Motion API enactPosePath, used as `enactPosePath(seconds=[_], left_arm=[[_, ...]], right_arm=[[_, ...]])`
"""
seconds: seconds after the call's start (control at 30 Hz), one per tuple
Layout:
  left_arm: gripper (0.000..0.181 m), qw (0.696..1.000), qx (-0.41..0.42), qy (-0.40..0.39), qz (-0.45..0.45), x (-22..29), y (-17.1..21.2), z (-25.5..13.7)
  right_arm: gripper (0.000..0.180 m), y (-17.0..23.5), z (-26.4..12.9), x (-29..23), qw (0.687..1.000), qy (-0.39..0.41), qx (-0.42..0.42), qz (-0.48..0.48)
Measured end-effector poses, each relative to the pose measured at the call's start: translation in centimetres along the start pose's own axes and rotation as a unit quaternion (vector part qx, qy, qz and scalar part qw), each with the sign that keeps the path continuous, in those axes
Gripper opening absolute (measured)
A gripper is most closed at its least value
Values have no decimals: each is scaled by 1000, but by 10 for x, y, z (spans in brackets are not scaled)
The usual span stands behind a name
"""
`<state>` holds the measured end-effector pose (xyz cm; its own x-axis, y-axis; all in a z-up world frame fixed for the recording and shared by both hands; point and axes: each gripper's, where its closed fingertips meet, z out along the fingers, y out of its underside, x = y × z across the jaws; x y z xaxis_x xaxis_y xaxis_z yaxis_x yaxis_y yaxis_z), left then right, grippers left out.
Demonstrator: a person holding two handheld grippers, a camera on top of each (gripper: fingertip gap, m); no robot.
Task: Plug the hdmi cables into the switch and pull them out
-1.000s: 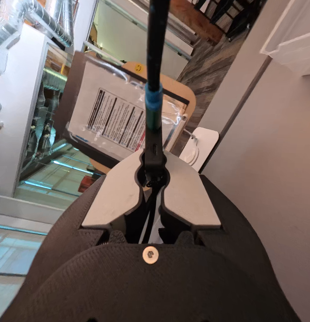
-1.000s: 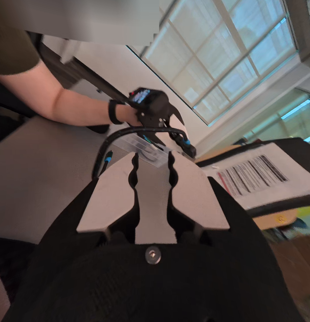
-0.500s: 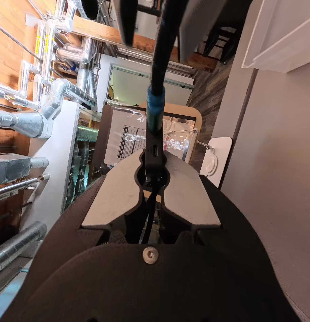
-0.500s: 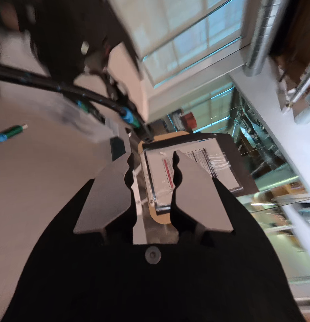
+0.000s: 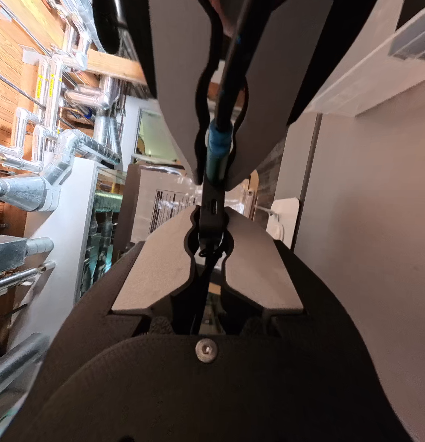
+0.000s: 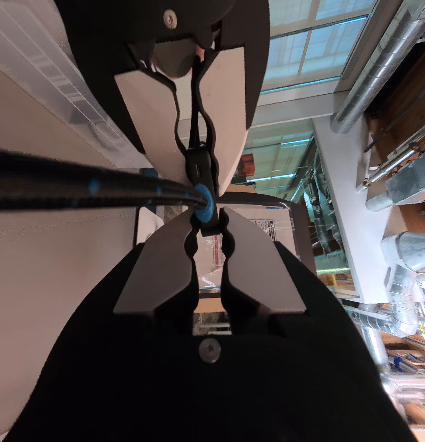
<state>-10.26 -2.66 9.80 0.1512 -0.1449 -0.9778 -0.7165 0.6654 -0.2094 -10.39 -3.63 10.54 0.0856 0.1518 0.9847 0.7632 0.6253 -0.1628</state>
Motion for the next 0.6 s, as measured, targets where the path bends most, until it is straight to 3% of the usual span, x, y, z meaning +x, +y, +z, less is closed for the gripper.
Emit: enactPosePath(seconds=[0.03,0.27,0.6], left_arm=[[15,1000,17,4,-11,0,-4,-3],[27,983,165,5,-79,-11,-45,-30],[54,985,138,41,-96,-8,-40,-33]], right_arm=[[16,-1,-1,-1,1000,-6,7,8],[16,-18,-19,3,993,-36,86,70],[16,-17,-25,7,994,-37,81,70]])
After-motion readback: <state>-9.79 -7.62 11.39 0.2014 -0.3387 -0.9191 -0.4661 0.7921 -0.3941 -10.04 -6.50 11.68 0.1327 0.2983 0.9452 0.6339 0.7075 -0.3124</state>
